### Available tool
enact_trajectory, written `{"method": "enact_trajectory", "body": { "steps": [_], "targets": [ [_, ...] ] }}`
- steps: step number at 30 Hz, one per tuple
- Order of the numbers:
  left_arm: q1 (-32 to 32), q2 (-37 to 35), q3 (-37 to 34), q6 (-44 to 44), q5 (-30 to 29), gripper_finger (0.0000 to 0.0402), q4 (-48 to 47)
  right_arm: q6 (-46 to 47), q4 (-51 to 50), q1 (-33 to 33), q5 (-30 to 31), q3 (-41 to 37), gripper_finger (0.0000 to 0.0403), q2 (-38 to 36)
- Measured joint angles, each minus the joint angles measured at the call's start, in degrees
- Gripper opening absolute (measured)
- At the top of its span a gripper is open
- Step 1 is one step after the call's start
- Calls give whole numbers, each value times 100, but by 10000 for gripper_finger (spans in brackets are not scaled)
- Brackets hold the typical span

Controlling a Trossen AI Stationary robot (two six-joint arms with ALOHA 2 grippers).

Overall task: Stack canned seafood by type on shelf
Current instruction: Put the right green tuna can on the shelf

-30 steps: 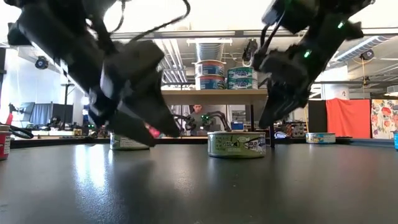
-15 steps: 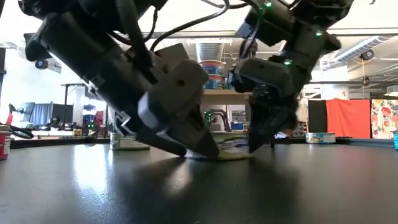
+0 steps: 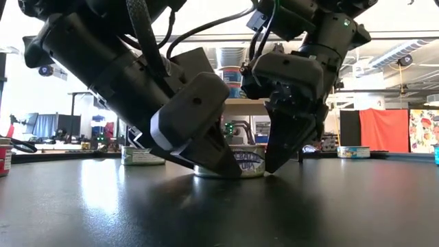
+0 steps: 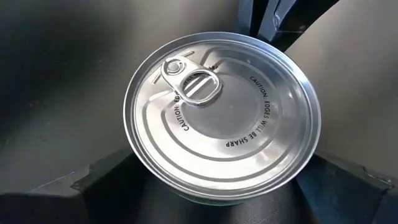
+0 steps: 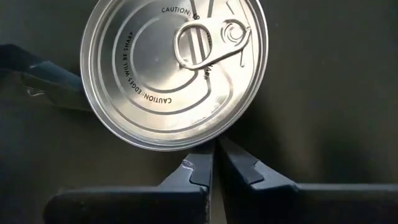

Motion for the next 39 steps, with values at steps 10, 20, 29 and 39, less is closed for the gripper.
{"method": "enact_trajectory", "body": {
  "steps": [10,20,29,39],
  "targets": [
    [4,31,68,218,-117,373,259,-207,-14,9,-100,-24,13,-13],
    [-23,246,-381,468,-642,376,1651,-244,-13,7,-158,-106,13,-16],
    [-167,709,-286,674,-1228,377,2301,-351,-4,-15,-199,-147,13,-24],
    [-156,761,-286,683,-1434,377,2573,-381,-12,-54,-223,-147,13,-24]
  ]
}}
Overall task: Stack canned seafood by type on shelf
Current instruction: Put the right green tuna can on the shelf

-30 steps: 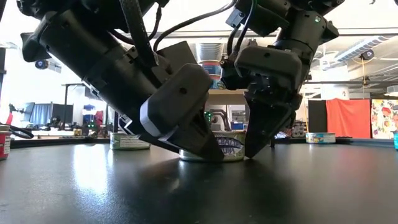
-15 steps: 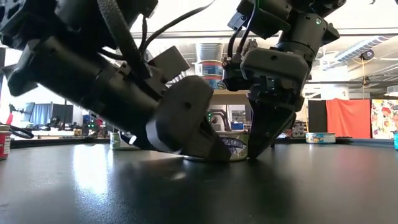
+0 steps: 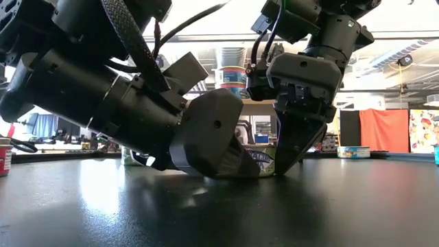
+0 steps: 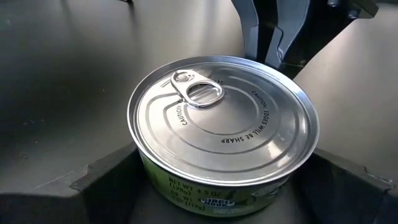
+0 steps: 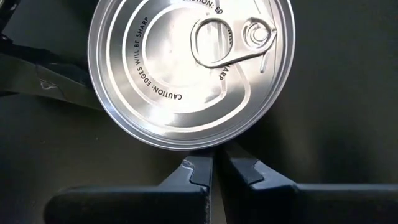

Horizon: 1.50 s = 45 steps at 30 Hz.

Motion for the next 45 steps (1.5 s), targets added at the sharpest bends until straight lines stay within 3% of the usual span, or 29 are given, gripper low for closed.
{"method": "enact_trajectory", "body": {
  "steps": [10,17,24,31,39,45],
  "targets": [
    [0,-23,87,-63,-15,370,-132,64,-118,-34,-49,48,13,0],
    [24,-749,5,-258,335,369,-1038,-219,-546,-5,-193,184,13,-311],
    [91,-1381,-78,369,632,362,-1407,-309,-644,-1,-208,183,13,-870],
    [171,-2298,-114,382,568,359,-2659,-377,-590,-10,7,184,13,-1492],
    [401,-3620,-127,385,378,359,-4694,-699,-355,-49,794,195,13,-2057],
    [898,-4708,-265,799,574,359,-5475,-1321,-444,-264,795,1069,13,-1788]
  ]
}}
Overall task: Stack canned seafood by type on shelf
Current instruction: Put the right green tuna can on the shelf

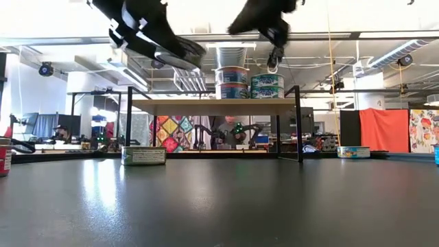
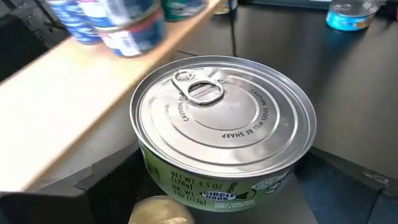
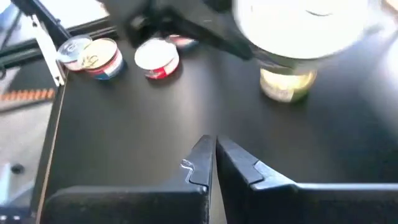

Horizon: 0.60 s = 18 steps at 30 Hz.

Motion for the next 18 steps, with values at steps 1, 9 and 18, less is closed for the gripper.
{"method": "enact_trajectory", "body": {
  "steps": [1,9,18],
  "targets": [
    [130,-177,-34,152,125,359,-46,-232,-152,-72,-87,262,13,95],
    [1411,-1472,-286,1473,1582,359,-62,-1814,-1718,-913,-269,2794,13,1127],
    [2870,-1635,-286,2446,2982,359,-239,-1866,-1788,-2027,-628,4951,13,2532]
  ]
}}
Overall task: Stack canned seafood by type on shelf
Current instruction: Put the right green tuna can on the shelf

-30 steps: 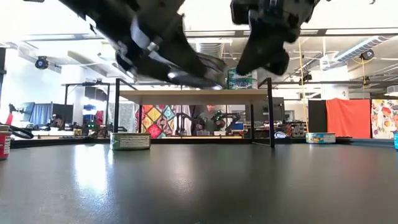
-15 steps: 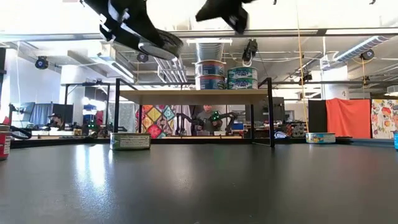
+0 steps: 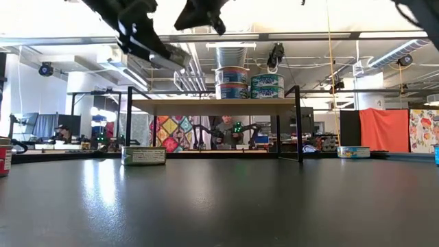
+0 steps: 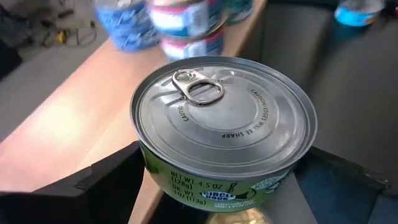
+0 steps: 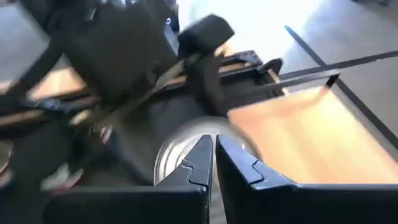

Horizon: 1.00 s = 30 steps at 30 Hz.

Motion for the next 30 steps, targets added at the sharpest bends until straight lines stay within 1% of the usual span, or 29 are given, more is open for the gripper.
{"method": "enact_trajectory", "body": {
  "steps": [4,8,12,15,22,30],
  "targets": [
    [574,132,0,179,458,359,-1,7,-361,-273,-236,807,13,568],
    [1102,228,0,284,938,359,174,-273,-890,-380,-407,1461,13,1039],
    [1433,397,0,519,1043,359,441,-149,-920,-521,-411,1380,13,1146],
    [1559,596,0,622,1285,360,553,-227,-795,-629,-396,1350,13,1189],
    [1578,1087,0,730,1383,393,814,-408,-920,-799,-423,1241,13,1419],
    [1582,1285,0,698,1385,393,810,-743,-1057,-829,-446,917,13,1429]
  ]
}}
